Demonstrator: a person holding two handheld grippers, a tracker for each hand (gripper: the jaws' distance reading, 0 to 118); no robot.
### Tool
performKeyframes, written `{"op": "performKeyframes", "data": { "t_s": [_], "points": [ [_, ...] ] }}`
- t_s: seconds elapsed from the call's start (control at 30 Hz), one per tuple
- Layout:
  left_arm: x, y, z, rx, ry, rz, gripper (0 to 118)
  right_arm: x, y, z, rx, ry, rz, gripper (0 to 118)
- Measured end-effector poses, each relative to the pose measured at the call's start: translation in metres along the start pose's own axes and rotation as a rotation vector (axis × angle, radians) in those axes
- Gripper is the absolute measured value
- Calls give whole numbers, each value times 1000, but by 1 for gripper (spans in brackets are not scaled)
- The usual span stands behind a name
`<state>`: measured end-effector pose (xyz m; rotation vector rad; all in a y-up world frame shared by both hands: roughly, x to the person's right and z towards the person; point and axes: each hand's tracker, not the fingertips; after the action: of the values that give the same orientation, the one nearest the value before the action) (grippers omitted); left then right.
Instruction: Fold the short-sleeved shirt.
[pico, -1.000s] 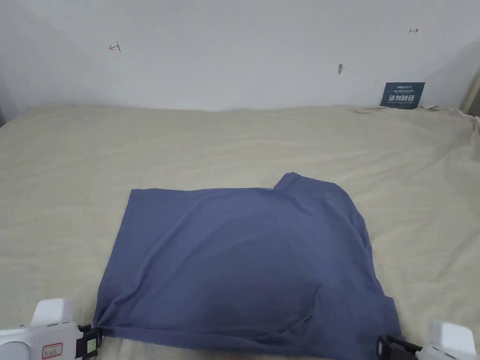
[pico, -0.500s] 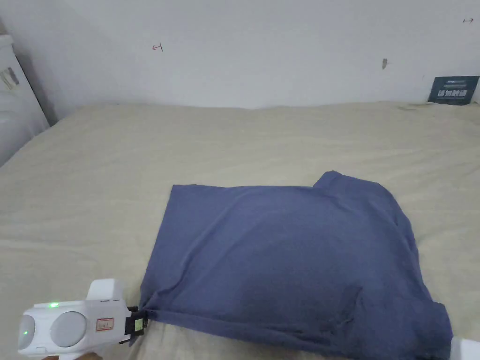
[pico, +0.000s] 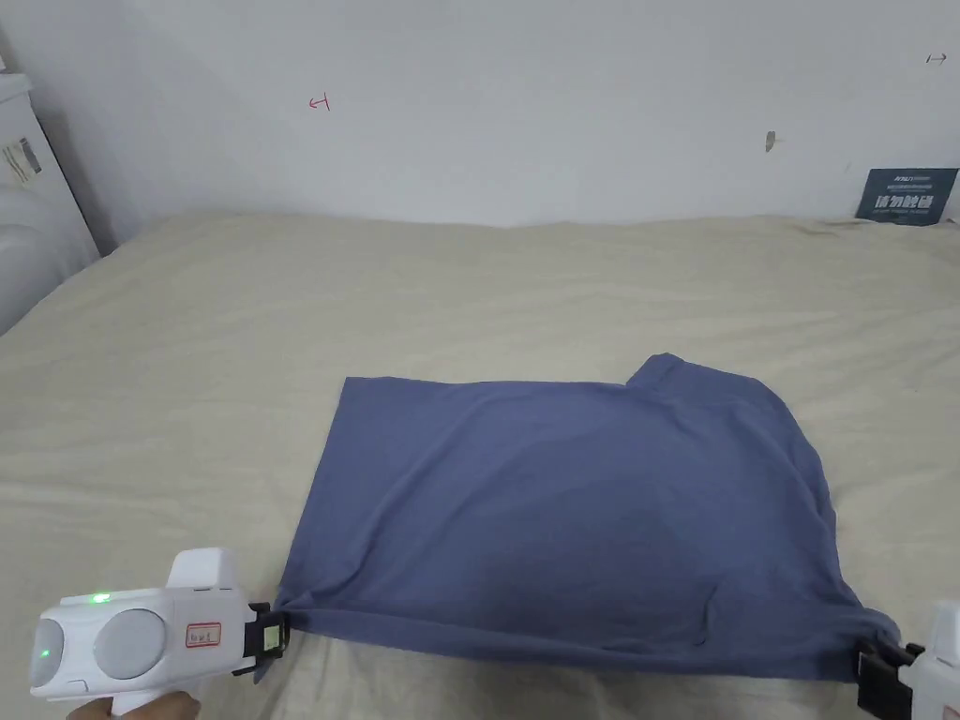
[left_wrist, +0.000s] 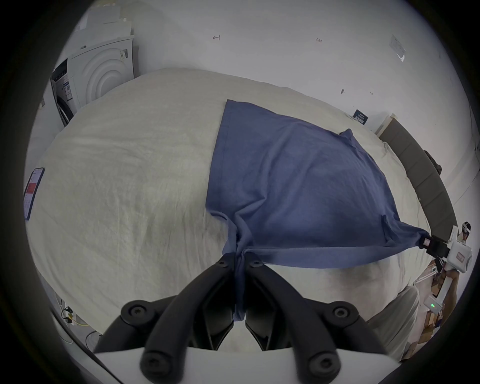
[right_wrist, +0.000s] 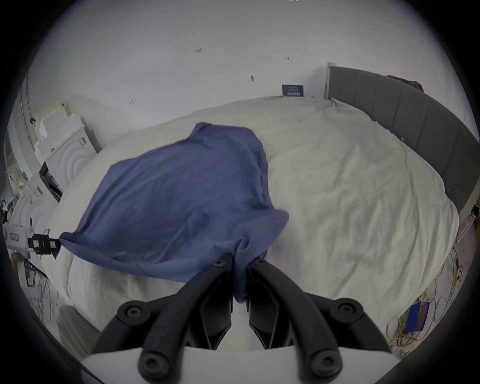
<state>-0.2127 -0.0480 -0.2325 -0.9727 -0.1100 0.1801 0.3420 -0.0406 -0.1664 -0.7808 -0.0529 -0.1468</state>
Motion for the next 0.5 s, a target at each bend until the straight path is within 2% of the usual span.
{"op": "performKeyframes", "data": {
  "t_s": [0.2,0.5],
  "points": [
    [5,40,-13,22,14,-19,3,-18,46,-16,27,-12,52,6],
    [15,107,-57,24,53,-70,3,-19,107,-76,30,-25,32,6]
  ]
}}
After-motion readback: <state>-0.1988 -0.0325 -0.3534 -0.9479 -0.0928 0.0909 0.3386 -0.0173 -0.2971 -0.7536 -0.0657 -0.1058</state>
